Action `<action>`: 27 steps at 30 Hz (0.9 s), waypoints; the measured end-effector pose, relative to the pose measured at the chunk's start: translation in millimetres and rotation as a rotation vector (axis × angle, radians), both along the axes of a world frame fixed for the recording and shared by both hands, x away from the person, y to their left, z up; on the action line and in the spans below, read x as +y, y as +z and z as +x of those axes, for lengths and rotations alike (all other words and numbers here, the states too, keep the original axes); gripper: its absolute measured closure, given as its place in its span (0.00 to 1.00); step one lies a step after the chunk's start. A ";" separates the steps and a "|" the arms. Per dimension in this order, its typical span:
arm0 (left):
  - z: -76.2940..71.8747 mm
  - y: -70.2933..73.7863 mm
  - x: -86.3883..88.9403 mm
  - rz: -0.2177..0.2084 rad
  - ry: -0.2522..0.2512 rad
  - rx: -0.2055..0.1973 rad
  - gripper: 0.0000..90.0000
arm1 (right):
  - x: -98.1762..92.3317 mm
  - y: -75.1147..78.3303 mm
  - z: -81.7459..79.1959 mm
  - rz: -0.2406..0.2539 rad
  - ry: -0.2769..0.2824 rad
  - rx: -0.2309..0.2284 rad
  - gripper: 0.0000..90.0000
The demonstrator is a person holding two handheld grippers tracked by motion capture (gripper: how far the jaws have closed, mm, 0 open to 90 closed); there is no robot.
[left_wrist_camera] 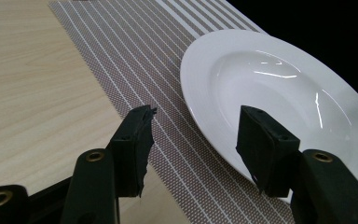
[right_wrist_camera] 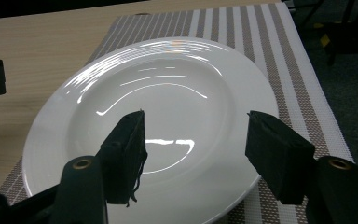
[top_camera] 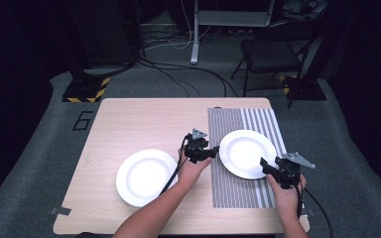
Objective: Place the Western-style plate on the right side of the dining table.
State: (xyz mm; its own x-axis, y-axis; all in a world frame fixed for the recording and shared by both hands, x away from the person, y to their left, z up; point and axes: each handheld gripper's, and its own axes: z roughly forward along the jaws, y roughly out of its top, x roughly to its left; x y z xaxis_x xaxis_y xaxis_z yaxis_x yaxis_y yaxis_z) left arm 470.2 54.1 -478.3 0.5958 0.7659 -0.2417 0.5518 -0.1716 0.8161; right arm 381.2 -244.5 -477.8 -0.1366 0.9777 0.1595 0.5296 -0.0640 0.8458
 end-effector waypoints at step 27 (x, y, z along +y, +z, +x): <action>-27.3 21.6 97.6 0.034 0.089 -0.008 0.50 | 69.9 18.2 1.8 -0.033 0.299 0.017 0.42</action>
State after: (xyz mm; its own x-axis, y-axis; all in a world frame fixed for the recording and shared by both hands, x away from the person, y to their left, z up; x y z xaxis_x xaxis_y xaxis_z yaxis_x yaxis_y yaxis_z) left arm 442.9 151.7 -456.7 0.5272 0.8234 -0.2097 0.5592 -0.1504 0.8153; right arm 383.1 -174.6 -459.6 -0.4165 0.8994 0.1329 0.5353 0.1244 0.8355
